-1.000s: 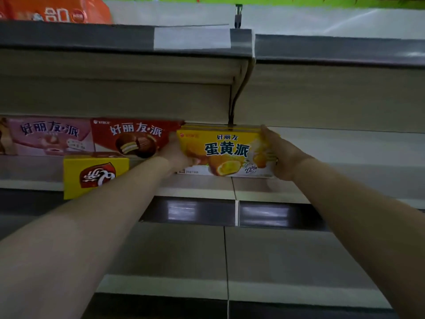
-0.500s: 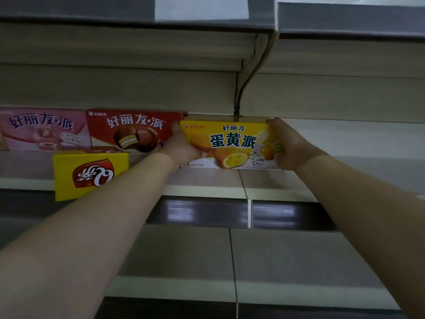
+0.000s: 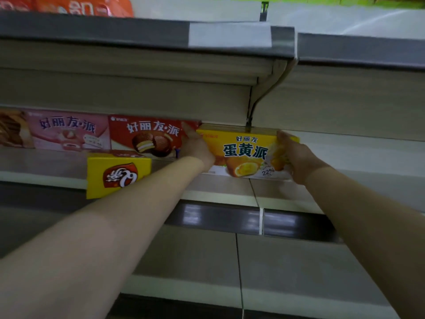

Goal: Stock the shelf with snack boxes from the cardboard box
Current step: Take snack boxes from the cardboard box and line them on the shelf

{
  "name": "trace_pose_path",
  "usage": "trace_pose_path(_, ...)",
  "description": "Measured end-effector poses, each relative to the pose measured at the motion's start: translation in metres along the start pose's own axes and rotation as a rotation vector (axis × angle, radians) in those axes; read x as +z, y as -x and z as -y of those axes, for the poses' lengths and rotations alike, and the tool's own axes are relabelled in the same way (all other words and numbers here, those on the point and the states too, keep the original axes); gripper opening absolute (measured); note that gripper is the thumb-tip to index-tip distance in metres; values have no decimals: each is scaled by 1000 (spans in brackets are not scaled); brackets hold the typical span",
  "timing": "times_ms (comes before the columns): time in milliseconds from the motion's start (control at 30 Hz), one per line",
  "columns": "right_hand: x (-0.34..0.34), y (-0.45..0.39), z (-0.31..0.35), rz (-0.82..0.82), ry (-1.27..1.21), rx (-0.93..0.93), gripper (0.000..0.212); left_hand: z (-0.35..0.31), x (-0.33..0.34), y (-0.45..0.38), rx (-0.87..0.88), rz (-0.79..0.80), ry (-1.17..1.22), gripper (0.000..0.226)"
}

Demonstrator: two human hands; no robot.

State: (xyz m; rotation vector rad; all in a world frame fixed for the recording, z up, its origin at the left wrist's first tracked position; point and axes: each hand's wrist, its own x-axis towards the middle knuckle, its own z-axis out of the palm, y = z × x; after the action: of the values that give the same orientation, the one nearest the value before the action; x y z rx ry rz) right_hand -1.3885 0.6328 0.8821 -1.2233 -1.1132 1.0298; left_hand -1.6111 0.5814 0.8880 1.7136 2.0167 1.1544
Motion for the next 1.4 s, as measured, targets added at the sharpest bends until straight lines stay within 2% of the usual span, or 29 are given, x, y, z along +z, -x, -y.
trace_pose_path(33, -4, -16, -5, -23, 43, -3, 79, -7, -7, 4, 15, -30, -35, 102)
trace_pose_path(67, -6, -21, -5, -9, 88, -12, 73, -13, -14, 8, 41, -53, -82, 91)
trace_pose_path(167, 9, 46, 22, -5, 158, -35, 33, -31, -47, 36, 108, -47, -186, 59)
trace_pose_path(200, 14, 69, 30, 13, 152, -46, 28, -33, -59, 46, 158, -39, -225, 48)
trace_pose_path(300, 21, 107, 40, -36, 150, -21, 26, -22, -92, 66, 238, -31, -387, 36)
trace_pose_path(333, 25, 119, 39, -31, 148, -17, 21, -12, -103, 69, 209, -22, -446, 40)
trace_pose_path(433, 45, 143, 34, -39, 204, -31, 7, 19, -127, 80, -24, 69, -681, 94)
trace_pose_path(467, 52, 150, 32, -48, 231, -25, 11, 31, -129, 83, -62, 108, -749, 102)
trace_pose_path(500, 58, 156, 28, -48, 252, -26, 26, 44, -129, 84, -68, 111, -774, 103)
trace_pose_path(567, 73, 176, 20, -37, 251, -50, 46, 67, -126, 87, -29, 20, -689, 97)
trace_pose_path(600, 81, 185, 16, -47, 259, -66, 48, 74, -126, 91, 11, -41, -642, 91)
trace_pose_path(700, 100, 205, 6, -147, 405, -132, 47, 84, -125, 99, 130, -132, -591, 75)
trace_pose_path(767, 109, 215, 3, -204, 446, -200, 48, 87, -128, 107, 164, -138, -549, 74)
trace_pose_path(867, 124, 235, -2, -233, 465, -267, 38, 96, -127, 121, 244, -161, -441, 77)
trace_pose_path(933, 138, 250, 0, -160, 383, -163, 37, 106, -123, 134, 345, -209, -357, 76)
trace_pose_path(1033, 157, 278, 6, 114, 50, 109, 42, 121, -114, 159, 483, -267, -188, 74)
trace_pose_path(1100, 159, 287, -2, 200, -27, 153, 43, 131, -106, 176, 570, -294, -92, 73)
trace_pose_path(1167, 152, 293, -18, 200, -69, 122, 37, 139, -97, 194, 631, -307, -10, 75)
trace_pose_path(1233, 137, 300, -35, 202, -121, 118, 30, 144, -90, 209, 643, -271, 124, 82)
trace_pose_path(1300, 114, 311, -50, 232, -191, 133, 32, 149, -82, 222, 608, -165, 321, 92)
trace_pose_path(1400, 75, 327, -67, 280, -246, 124, 43, 147, -70, 244, 333, 93, 661, 103)
